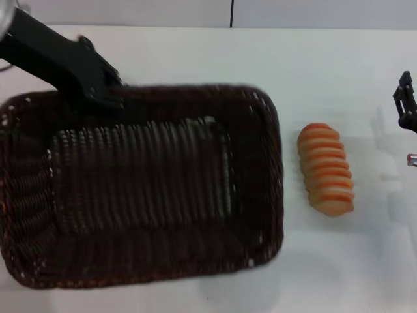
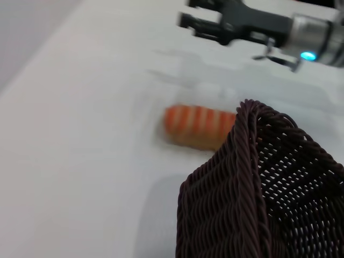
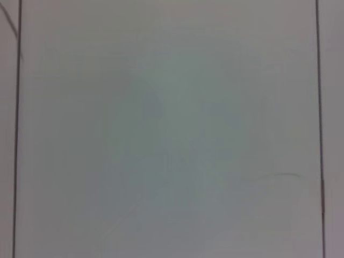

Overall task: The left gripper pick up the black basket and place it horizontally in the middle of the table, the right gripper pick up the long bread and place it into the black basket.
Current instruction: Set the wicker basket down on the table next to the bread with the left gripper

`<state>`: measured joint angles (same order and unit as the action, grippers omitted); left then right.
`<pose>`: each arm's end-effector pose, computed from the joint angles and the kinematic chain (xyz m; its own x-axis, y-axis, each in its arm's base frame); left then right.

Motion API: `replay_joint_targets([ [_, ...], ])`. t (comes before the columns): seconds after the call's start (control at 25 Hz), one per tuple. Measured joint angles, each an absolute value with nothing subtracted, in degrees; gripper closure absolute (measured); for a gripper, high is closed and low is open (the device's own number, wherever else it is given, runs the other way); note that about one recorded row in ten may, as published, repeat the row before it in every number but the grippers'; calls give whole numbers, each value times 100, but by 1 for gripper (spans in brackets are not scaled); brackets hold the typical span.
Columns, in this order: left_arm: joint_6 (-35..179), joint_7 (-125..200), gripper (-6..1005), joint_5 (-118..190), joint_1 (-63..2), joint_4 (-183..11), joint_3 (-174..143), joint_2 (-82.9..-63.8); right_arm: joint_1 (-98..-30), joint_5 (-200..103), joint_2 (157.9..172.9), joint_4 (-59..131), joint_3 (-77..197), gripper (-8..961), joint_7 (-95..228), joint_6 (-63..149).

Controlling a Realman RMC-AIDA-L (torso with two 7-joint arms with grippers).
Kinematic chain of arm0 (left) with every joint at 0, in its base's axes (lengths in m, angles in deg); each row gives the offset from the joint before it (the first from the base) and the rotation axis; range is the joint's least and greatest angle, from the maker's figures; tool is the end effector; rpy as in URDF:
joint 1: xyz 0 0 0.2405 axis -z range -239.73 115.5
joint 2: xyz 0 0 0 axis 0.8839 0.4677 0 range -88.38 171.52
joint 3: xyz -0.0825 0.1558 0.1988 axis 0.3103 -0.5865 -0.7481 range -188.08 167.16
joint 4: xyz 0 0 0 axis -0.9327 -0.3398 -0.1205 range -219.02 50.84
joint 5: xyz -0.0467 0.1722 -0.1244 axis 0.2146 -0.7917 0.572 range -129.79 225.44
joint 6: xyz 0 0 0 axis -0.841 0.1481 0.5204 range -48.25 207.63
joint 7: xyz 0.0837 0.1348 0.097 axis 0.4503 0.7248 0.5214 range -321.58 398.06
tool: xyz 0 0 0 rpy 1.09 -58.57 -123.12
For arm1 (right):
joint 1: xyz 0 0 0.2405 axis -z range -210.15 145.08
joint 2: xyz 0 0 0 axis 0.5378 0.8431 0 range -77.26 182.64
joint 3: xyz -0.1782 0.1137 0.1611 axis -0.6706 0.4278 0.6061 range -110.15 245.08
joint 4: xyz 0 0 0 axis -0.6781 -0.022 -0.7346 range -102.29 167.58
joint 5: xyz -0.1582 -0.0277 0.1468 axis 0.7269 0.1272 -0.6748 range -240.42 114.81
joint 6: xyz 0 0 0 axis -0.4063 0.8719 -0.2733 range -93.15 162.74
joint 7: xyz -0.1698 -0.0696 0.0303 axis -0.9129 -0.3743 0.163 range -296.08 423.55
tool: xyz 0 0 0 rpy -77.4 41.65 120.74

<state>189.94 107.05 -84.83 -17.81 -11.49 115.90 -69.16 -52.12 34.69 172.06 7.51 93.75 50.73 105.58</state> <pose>-0.1591 0.3862 0.0551 0.9708 0.2184 -0.0990 0.2047 -0.9699 -0.1321 0.3224 0.3459 -0.0504 0.7191 0.0522 -0.6929 -0.6943 0.0116 -0.7196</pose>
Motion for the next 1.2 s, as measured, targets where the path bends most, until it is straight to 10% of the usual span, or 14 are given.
replay_joint_targets([
  [1.04,17976,11485,806,-9343,-1653,-1790,10906,-7469,-5146,3466,17213,667,9374,303,5073,10564],
  [1.2,17889,11554,646,-9355,-1621,-1771,10937,-7489,-5143,3466,17213,660,9374,302,5073,10563],
])
